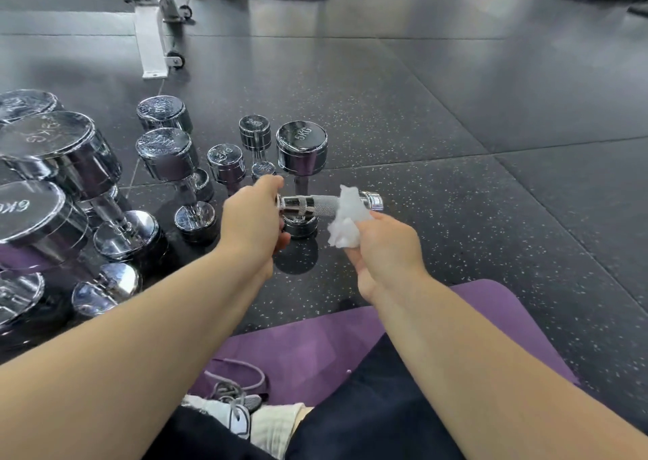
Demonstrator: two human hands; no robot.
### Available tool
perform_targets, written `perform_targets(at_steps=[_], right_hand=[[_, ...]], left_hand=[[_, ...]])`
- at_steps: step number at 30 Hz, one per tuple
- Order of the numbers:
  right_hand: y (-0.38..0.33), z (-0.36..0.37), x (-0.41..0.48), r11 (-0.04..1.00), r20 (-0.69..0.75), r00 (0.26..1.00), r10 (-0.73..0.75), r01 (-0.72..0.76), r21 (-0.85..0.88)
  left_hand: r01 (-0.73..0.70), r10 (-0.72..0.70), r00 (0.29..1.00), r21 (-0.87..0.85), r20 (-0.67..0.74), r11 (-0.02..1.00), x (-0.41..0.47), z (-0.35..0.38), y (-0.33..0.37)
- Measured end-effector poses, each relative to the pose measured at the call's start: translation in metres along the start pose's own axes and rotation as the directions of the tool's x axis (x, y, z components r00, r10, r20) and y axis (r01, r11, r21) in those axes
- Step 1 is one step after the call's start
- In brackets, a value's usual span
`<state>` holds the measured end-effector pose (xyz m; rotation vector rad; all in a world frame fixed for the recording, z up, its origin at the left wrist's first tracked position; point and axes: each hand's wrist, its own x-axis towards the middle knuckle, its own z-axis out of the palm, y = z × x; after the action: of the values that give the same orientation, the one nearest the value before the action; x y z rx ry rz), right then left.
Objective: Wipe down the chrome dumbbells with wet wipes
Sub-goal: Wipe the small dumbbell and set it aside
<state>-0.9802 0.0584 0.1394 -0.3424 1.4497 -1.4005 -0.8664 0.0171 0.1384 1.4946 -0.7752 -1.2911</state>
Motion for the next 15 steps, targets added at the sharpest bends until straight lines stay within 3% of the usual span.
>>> perform_targets(at_steps=[2, 5, 8, 12, 13, 15], right_hand=[[-0.005, 0.0, 0.002, 0.997, -0.046, 0.999, -0.012, 0.015, 0.079], [-0.007, 0.009, -0.007, 0.991, 0.071, 0.989, -0.13, 0.128, 0.041], [0.009, 0.013, -0.009, 0.992, 0.146, 0.988, -0.049, 0.031, 0.119], [0.013, 0.001, 0.009, 0.989, -0.085, 0.994, 0.07, -0.058, 0.133], [0.008, 0.0, 0.01, 0.974, -0.071, 0.989, 0.131, -0.115, 0.196], [-0.003, 0.002, 0.005, 0.92, 0.12, 0.973, 0.198, -0.226, 0.319]], left_hand=[[-0.051, 0.05, 0.998, 0.036, 0.033, 0.998, -0.003, 0.01, -0.008], [-0.128, 0.126, 0.987, 0.015, 0.099, 0.992, -0.013, 0.026, -0.018], [-0.138, 0.138, 0.985, -0.006, 0.099, 0.99, -0.015, 0.032, -0.022], [-0.177, 0.174, 0.98, 0.019, 0.101, 0.984, -0.016, 0.028, -0.023], [-0.181, 0.179, 0.978, 0.002, 0.107, 0.984, -0.018, 0.029, -0.022], [-0.166, 0.172, 0.978, -0.059, 0.116, 0.984, -0.022, 0.032, -0.02]])
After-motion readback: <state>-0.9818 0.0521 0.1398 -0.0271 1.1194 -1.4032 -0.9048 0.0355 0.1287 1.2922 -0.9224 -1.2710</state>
